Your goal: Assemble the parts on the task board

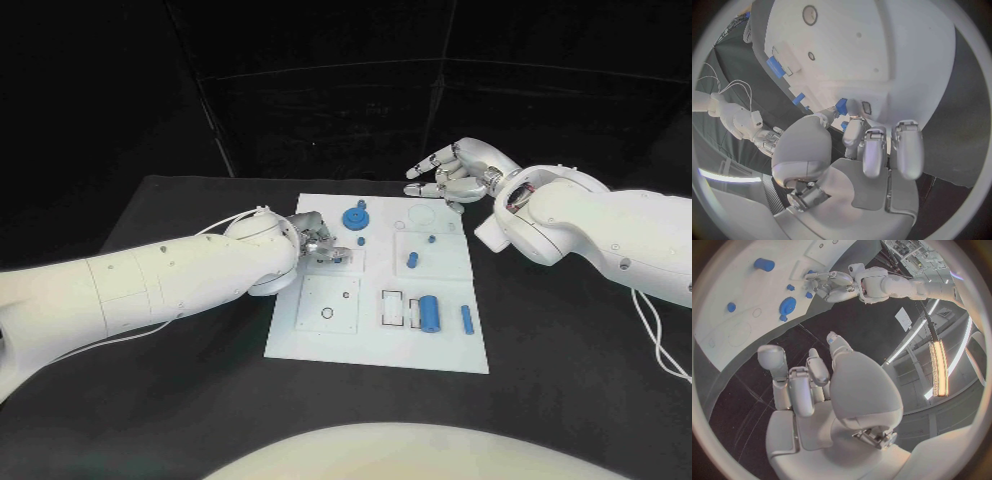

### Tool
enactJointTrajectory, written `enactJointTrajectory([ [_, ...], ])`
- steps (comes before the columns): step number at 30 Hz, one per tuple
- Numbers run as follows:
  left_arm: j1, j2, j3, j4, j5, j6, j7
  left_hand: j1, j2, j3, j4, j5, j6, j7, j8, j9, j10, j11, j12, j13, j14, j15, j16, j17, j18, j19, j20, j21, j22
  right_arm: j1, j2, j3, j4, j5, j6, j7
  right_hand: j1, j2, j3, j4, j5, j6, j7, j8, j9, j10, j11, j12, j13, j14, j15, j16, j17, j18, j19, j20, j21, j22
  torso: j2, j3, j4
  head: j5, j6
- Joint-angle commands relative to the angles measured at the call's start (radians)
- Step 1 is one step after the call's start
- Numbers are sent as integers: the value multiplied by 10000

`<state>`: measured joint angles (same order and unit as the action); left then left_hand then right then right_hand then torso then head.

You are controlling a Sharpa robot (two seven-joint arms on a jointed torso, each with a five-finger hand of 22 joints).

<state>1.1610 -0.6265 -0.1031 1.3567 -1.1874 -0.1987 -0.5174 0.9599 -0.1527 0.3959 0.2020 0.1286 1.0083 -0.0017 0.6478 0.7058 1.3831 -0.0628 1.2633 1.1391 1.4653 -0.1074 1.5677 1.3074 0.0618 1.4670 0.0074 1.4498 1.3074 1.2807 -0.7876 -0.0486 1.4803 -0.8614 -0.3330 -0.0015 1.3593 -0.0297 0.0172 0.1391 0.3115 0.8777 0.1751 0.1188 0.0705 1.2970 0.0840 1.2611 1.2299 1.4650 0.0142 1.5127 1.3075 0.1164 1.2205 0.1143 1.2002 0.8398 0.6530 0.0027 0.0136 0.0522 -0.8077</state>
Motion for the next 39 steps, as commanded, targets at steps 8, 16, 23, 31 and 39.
enactJointTrajectory([
  [8, 26, -181, 211, 296, 153, -132, -92, 23, 107, -1498, 532, -55, -1, 14, 107, 30, 61, -15, 17, -35, 1055, -83, 31, 2634, -197, 205, -101, 50, 803, 14, 12, 7, -43, 106, -44, 139, -214, 29, -172, 100, -174, -14, -12, 59, -18, -15, 20, -18, -18, 767, -63, -64, 1446, 187, -68, -10, -71, -55, 3, -3, 2, -30, 38],
  [16, 53, -285, 778, 594, 431, -226, 62, 247, 302, -2098, 781, -40, -116, 46, 85, 22, -54, 8, -120, -223, 1055, -75, 31, 2634, -164, 139, -100, -55, 667, 12, 12, 6, -125, 169, -62, 184, -247, 32, -198, 125, -199, -22, -9, 60, -18, -39, 23, -40, -47, 760, -61, -81, 1416, 195, -91, -8, -100, -106, -3, -2, 7, -35, 75],
  [23, 433, -446, 982, 552, 1130, 604, -25, 508, 554, -2726, 857, -22, -835, 346, -379, -222, -845, 265, -1007, -1378, 1055, 112, 31, 2634, -23, -199, 37, -539, 9, 12, 12, 5, -181, 228, -52, 231, -374, 6, -318, 215, -147, -48, -3, 61, -20, -68, 33, -49, -69, 747, -54, -115, 1368, 205, -121, -2, -149, -174, -8, 14, 10, -62, 123],
  [31, 1210, -204, 1018, -619, 1461, 2335, -265, 1099, 925, -3295, 841, -5, -1279, 714, -1249, -974, -1232, 581, -1345, -1902, 1055, 387, 31, 2634, 51, -357, 309, -834, -323, 12, 27, 5, -224, 244, -35, 216, -382, 6, -328, 221, -136, -49, -3, 62, -19, -80, 33, -62, -84, 746, -53, -117, 1364, 207, -126, -1, -156, -187, -6, 26, 0, -21, 169],
  [39, 1548, 655, 1012, -2636, 1506, 3253, -193, 1471, 1050, -4018, 862, -6, -1302, 957, -2133, -2008, -1396, 801, -1521, -2220, 1055, 579, 31, 2634, 72, -382, 509, -931, -389, 12, 63, 4, -244, 246, -27, 192, -377, 12, -331, 222, -112, -49, -4, 64, -19, -84, 31, -63, -87, 743, -53, -125, 1351, 206, -123, -1, -155, -182, 32, 3, -29, 43, 218],
])
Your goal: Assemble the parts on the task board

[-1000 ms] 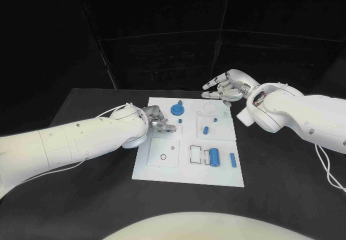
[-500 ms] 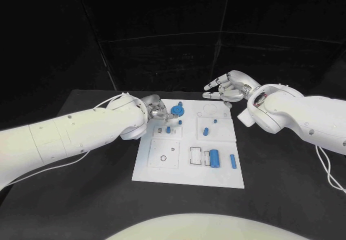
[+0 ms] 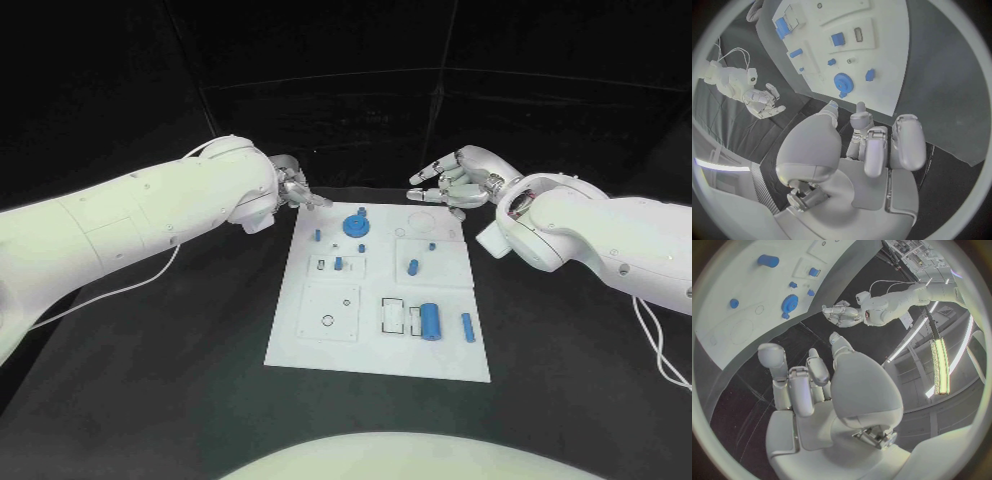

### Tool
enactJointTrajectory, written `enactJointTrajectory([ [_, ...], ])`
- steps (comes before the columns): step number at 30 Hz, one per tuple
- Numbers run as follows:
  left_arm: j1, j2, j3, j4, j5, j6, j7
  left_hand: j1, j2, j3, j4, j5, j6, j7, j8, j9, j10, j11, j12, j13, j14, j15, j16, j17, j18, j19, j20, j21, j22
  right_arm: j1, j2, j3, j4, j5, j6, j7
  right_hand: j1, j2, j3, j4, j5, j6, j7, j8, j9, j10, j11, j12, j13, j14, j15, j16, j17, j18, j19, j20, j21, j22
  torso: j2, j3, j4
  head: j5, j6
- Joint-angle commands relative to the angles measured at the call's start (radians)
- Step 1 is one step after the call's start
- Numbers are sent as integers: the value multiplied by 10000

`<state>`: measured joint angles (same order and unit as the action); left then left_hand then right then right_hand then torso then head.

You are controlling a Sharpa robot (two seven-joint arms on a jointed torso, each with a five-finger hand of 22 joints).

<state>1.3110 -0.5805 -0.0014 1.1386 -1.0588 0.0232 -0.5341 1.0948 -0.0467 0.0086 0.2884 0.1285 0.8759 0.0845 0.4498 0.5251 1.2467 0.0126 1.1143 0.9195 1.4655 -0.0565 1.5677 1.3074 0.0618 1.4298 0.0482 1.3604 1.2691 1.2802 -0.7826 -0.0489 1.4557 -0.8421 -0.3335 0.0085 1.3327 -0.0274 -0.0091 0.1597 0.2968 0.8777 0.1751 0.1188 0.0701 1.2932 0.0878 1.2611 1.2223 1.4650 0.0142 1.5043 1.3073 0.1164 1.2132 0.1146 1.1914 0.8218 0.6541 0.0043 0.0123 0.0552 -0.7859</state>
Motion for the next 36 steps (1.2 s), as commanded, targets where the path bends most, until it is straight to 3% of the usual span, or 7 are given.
enactJointTrajectory([
  [1, 62, 299, -7, -678, 210, 1144, -21, 151, -2, -208, -7, -8, -24, 117, -240, -293, -33, 61, -24, -29, 1053, 86, 31, 2634, 76, -14, 113, -46, -14, 16, 18, 7, -1, 52, -21, 89, -111, -11, -67, 16, 34, -48, -4, 64, -15, -46, -6, -63, -10, 743, -53, -42, 1353, 206, -50, -4, -67, -2, 26, -15, -10, 1, 7],
  [5, 91, 655, -38, -1392, 48, 1643, -6, 244, 49, -392, -10, -17, -114, 180, -459, -554, -68, 113, -32, -82, 1053, 133, 31, 2634, 77, -14, 159, -54, -10, 16, 29, 7, -8, 53, -19, 79, -105, -3, -70, 16, 59, -48, -5, 67, -14, -45, -7, -60, -8, 745, -54, -38, 1360, 207, -53, -3, -72, -9, 65, -23, -20, 35, 2],
  [14, 78, 1166, -354, -2370, -163, 2390, 115, 286, 75, -497, -8, -40, -96, 197, -526, -670, -115, 133, -61, -144, 1053, 152, 31, 2634, 80, -20, 179, -62, -12, 17, 33, 7, -9, 53, -14, 58, -105, -3, -70, 16, 60, -47, -5, 67, -14, -45, -7, -59, -8, 745, -54, -38, 1361, 207, -52, -3, -71, -9, 59, -35, -35, 47, -59],
  [16, 65, 1264, -385, -2513, -174, 2438, 170, 247, 142, -680, 2, -263, 9, 198, -562, -809, -130, 133, -42, -157, 1053, 160, 31, 2634, 79, -16, 196, -57, 8, 17, 42, 7, -12, 53, -12, 59, -97, 3, -72, 14, 85, -45, -7, 71, -13, -34, -8, -46, 6, 747, -55, -35, 1367, 207, -50, -3, -71, -6, 54, -32, -24, 45, -78],
  [20, 55, 1410, -405, -2675, -182, 2514, 236, 241, 187, -779, 8, -403, 87, 192, -566, -879, -142, 135, -41, -181, 1053, 162, 31, 2634, 76, -9, 201, -48, 26, 17, 68, 7, -18, 53, -6, 61, -97, 3, -72, 14, 85, -45, -7, 71, -13, -34, -8, -46, 6, 747, -55, -35, 1367, 207, -50, -3, -71, -6, 38, -10, -28, 82, -92],
  [36, 48, 1632, -416, -2811, -187, 2718, 289, 349, 267, -868, -20, -430, 255, 154, -525, -948, -121, 107, -1, -162, 1053, 147, 31, 2634, 71, 6, 196, -27, 63, 17, 108, 6, -34, 53, 2, 58, -86, 8, -73, 10, 110, -45, -7, 73, -12, -36, -9, -45, 5, 745, -56, -40, 1361, 206, -46, -4, -70, -1, 42, -7, -29, 93, -115],
])
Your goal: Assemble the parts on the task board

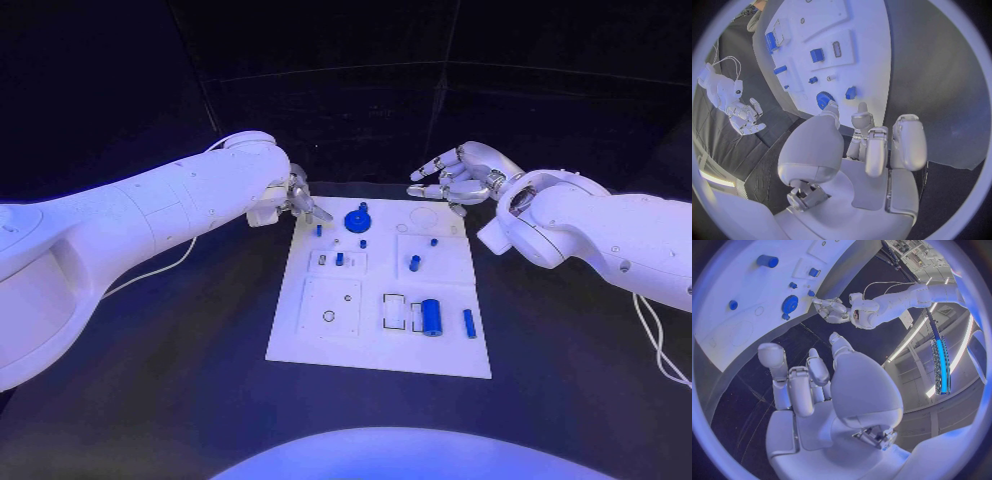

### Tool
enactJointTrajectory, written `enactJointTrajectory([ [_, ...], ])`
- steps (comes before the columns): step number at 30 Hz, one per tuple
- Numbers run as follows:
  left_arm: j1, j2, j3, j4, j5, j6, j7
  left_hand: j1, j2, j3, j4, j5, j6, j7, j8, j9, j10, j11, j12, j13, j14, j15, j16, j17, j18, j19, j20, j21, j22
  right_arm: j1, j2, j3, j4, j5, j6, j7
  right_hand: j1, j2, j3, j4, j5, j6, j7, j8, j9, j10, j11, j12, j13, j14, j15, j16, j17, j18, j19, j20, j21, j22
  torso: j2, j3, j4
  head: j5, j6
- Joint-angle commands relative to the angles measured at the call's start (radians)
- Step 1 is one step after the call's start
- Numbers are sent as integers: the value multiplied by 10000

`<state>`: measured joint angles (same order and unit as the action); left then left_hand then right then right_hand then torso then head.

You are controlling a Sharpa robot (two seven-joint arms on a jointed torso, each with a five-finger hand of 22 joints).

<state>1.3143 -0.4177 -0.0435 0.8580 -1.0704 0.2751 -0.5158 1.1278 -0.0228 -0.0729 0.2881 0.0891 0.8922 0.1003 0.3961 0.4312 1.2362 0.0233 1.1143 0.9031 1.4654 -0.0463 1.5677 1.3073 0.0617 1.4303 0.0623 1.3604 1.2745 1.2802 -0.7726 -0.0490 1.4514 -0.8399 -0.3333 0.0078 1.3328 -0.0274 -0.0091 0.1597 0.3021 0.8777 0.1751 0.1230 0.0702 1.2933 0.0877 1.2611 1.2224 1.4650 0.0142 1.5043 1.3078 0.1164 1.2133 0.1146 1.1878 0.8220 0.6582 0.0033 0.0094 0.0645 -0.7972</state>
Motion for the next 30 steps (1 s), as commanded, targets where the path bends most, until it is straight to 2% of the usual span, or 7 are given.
enactJointTrajectory([
  [1, 15, 5, 4, -5, -70, 198, 106, 18, 28, -53, -16, -35, 92, -5, 12, -8, -15, 0, -1, 1, 1054, 44, 31, 2634, 72, 2, 54, -28, 9, 17, 7, 7, 9, 31, -1, 66, -87, 7, -74, 9, 57, -45, -7, 31, -14, -36, -9, -45, 4, 745, -56, -40, 1356, 206, -47, -4, -33, -3, 1, 3, -1, 0, -2],
  [8, 15, 5, 4, -5, -70, 198, 106, 18, 28, -53, -16, -35, 92, -5, 12, -8, -15, 0, -1, 1, 1054, 44, 31, 2634, 72, 2, 54, -28, 9, 17, 7, 7, 9, 31, -1, 66, -87, 7, -74, 9, 57, -45, -7, 31, -14, -36, -9, -45, 4, 745, -56, -40, 1356, 206, -47, -4, -33, -3, 1, 3, -1, 0, -2],
  [9, 12, 67, 4, -55, -71, 265, 116, 526, 316, -178, -111, -20, 499, -123, 146, -122, 59, -98, 80, 33, 1054, -31, 31, 2634, 48, 58, -7, 49, 137, 17, 30, 7, -1, 31, 3, 66, -74, 15, -77, 5, 91, -41, -9, 37, -12, -31, -11, -36, 13, 746, -57, -40, 1358, 207, -49, -4, -39, -11, 2, -6, 11, 1, -49],
  [16, -31, 326, -2, -331, -73, 588, 115, 655, 391, -194, -146, -15, 605, -158, 193, -129, 97, -130, 113, 65, 1054, -56, 31, 2634, 38, 81, -29, 81, 187, 17, 131, 7, -36, 31, 36, 66, -74, 15, -77, 5, 91, -41, -9, 37, -12, -31, -11, -36, 13, 746, -57, -40, 1358, 207, -49, -4, -39, -11, 2, -6, 7, 6, -63],
  [30, -105, 576, -12, -592, -74, 655, 132, 817, 492, -197, -207, -9, 713, -188, 240, -137, 149, -160, 153, 105, 1054, -83, 31, 2634, 28, 103, -55, 111, 235, 17, 185, 7, -51, 31, 60, 55, -74, 15, -77, 5, 91, -41, -9, 37, -12, -31, -11, -36, 13, 746, -57, -40, 1358, 207, -49, -4, -39, -11, 1, 0, 7, 12, -86],
])
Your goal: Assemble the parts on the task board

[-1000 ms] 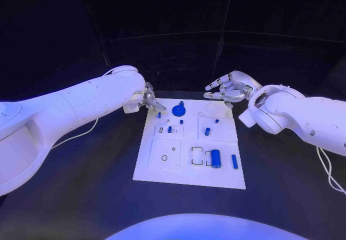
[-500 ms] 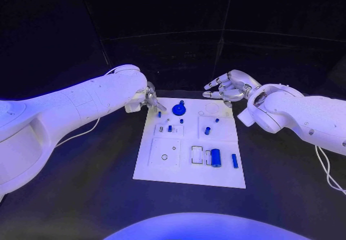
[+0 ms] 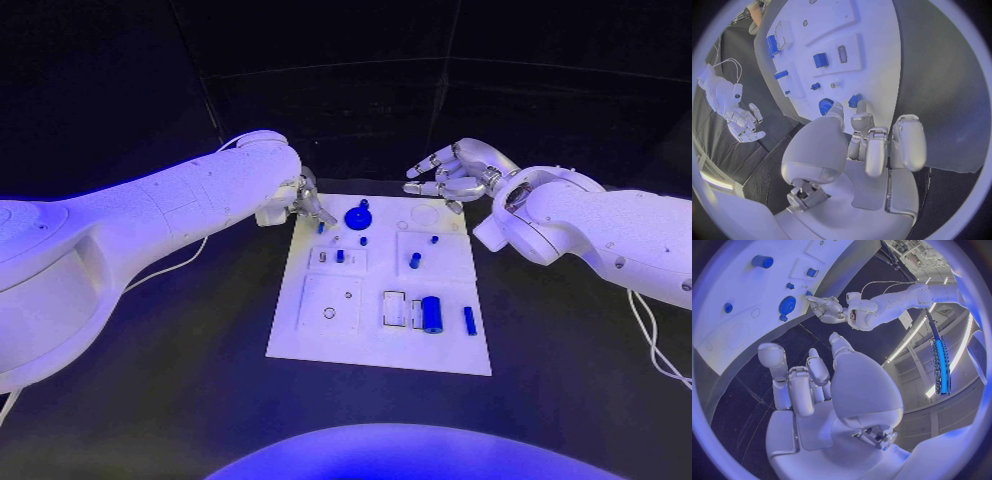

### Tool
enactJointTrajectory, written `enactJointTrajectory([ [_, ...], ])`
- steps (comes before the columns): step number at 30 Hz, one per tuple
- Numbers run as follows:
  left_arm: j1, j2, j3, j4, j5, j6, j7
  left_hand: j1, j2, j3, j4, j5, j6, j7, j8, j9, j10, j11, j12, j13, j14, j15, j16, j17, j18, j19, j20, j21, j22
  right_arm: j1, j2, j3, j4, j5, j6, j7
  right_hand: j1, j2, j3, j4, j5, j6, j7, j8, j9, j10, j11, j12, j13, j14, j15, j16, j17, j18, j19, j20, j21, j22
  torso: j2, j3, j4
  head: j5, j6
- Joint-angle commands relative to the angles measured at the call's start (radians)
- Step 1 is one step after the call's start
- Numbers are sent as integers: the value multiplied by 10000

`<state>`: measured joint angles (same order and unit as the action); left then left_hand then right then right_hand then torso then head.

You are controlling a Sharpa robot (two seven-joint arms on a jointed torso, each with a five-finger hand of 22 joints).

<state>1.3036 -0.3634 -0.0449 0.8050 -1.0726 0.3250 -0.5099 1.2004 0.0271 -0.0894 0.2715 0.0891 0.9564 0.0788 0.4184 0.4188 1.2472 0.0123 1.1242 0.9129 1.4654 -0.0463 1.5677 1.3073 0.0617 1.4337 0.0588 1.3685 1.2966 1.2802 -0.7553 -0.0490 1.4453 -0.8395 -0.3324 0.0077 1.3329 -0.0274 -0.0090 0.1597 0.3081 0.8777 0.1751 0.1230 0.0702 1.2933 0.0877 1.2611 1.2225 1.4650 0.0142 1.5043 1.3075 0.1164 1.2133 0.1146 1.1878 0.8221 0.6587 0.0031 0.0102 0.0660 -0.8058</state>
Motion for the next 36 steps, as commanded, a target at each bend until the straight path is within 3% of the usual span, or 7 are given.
enactJointTrajectory([
  [1, -3, 40, 2, -83, -52, 150, 66, 90, -6, -31, -41, -9, 71, 27, 17, -13, 39, -51, 54, 7, 1054, -82, 31, 2635, 28, 68, -20, 30, 14, 17, 11, 7, 11, 27, 52, 53, -74, 15, -77, 5, 31, -41, -9, 37, -12, -31, -11, -36, 12, 746, -57, -40, 1360, 207, -49, -5, -39, -12, -2, 4, -1, -4, 2],
  [20, -29, 96, 1, -283, -53, 248, -26, 330, 70, -23, -185, -2, 166, 2, 71, -15, 87, -76, 88, 45, 1054, -107, 31, 2635, 17, 92, -46, 62, 67, 17, 12, 7, 12, 27, 66, 39, -66, 27, -84, 6, 58, -28, -12, 49, -9, -18, -13, -18, 28, 746, -59, -41, 1361, 207, -46, -6, -41, -12, -1, -3, 0, -20, -17],
  [29, -43, 63, 1, -162, -53, -148, 113, 123, 21, -254, -51, -33, 247, -24, 131, -15, 181, -95, 168, 132, 1054, -126, 31, 2635, 1, 133, -65, 115, 146, 17, 5, 7, 15, 27, 65, 40, -66, 27, -84, 6, 58, -28, -12, 49, -9, -18, -13, -18, 28, 746, -59, -41, 1361, 207, -46, -6, -41, -12, -6, -7, 10, -30, 8],
  [33, -44, 63, 1, -128, -53, -401, 157, -192, 36, -586, 148, -372, 284, -64, 204, -10, 266, -128, 238, 199, 1054, -160, 31, 2635, -18, 183, -96, 179, 240, 17, 6, 7, 12, 27, 66, 40, -66, 27, -84, 6, 58, -28, -12, 49, -9, -18, -13, -18, 28, 746, -59, -41, 1361, 207, -46, -6, -41, -12, -3, 3, -1, -18, 26],
  [36, -45, 109, 1, -135, -54, -540, 154, -417, 34, -789, 185, -411, 348, -101, 275, 18, 329, -164, 304, 284, 1054, -185, 31, 2635, -35, 224, -125, 237, 322, 17, 15, 7, 5, 27, 68, 40, -66, 27, -84, 6, 58, -28, -12, 49, -9, -18, -13, -18, 28, 746, -59, -41, 1361, 207, -46, -6, -41, -12, 0, 1, -1, -14, 35],
])
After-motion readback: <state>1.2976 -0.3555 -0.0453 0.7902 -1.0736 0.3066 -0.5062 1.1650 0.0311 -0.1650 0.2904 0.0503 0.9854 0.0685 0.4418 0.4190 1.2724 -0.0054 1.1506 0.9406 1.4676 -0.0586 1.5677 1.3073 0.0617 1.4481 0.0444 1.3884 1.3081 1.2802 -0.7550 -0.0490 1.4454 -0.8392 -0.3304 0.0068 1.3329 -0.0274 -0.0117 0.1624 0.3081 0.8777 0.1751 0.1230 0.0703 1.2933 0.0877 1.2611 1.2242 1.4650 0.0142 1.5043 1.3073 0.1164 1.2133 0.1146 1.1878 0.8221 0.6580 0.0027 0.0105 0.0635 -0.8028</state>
